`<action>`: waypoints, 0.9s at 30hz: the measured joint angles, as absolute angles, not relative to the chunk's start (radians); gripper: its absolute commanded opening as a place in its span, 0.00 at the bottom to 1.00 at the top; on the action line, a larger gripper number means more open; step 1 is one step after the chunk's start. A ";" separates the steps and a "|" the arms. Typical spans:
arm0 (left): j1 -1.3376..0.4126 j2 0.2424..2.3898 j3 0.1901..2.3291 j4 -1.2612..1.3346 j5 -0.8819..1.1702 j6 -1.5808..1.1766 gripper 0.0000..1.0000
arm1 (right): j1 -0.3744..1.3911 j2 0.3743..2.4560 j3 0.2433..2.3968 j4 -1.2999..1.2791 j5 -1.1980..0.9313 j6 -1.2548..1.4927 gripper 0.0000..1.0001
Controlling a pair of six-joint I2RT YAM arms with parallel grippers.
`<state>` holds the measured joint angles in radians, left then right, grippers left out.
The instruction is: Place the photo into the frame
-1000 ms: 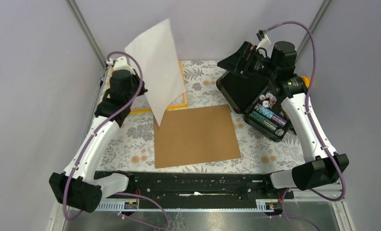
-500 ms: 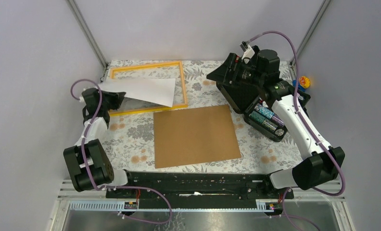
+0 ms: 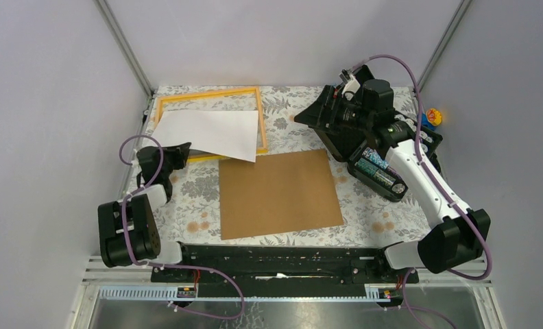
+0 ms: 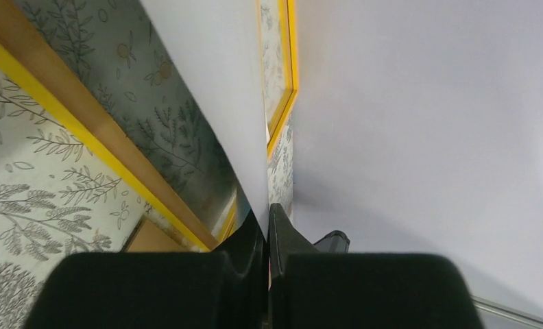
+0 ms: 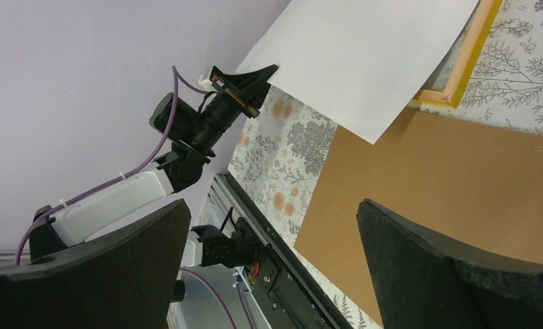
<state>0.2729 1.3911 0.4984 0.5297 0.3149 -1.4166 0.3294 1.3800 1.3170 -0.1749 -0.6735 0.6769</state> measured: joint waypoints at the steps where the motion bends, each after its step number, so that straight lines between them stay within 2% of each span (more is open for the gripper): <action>1: 0.261 1.395 0.490 0.543 0.300 -1.424 0.00 | 0.329 1.377 1.314 -0.175 -0.673 0.677 1.00; 13: 0.170 1.607 0.483 0.820 0.177 -1.565 0.00 | 0.329 1.332 1.284 -0.198 -0.670 0.666 1.00; 27: 0.142 1.708 0.485 0.939 0.110 -1.633 0.00 | 0.329 1.330 1.264 -0.209 -0.651 0.652 1.00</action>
<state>0.1421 1.7081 0.4854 0.9390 0.1104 -1.6329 0.3294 1.3300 1.2644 -0.2092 -0.6506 0.6521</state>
